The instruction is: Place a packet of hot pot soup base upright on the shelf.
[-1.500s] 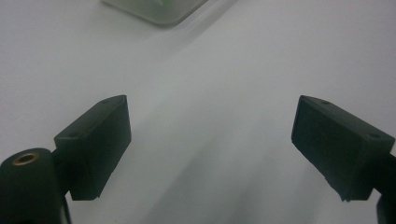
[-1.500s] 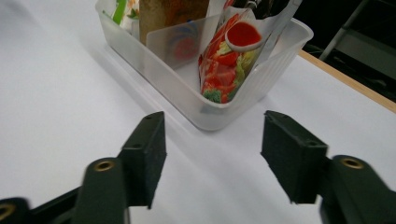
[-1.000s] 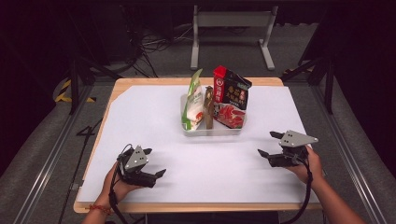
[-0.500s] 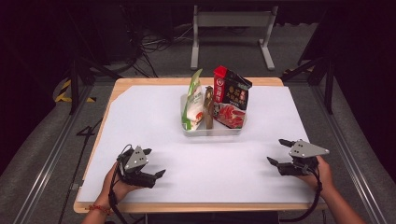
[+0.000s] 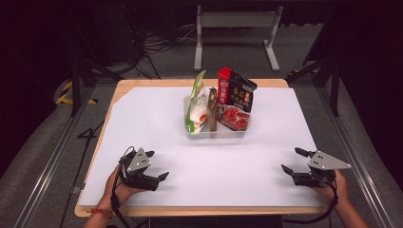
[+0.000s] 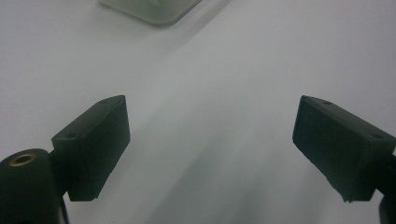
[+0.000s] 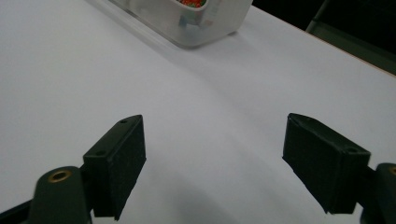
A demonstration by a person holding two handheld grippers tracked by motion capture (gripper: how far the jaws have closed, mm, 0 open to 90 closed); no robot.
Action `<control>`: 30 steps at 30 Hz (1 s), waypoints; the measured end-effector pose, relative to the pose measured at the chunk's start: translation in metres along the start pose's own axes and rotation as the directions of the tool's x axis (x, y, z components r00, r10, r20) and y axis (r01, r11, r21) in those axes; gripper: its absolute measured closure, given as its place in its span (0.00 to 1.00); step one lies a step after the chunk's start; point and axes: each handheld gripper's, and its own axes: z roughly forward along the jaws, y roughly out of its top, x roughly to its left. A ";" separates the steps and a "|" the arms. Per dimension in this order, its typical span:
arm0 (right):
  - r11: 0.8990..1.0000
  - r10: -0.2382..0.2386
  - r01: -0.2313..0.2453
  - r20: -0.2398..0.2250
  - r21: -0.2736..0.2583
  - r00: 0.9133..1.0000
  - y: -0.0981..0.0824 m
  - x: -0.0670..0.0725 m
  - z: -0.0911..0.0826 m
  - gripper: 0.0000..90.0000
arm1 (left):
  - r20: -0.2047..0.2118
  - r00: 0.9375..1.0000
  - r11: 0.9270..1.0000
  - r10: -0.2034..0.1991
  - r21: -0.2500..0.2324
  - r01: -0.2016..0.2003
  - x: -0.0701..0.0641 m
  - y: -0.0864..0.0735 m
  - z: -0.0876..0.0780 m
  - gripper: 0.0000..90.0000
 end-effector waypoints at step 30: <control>0.997 -0.025 0.030 0.062 -0.074 0.998 -0.002 0.010 -0.014 0.22 | -0.060 0.998 0.999 0.030 -0.034 -0.032 -0.002 0.001 -0.008 0.12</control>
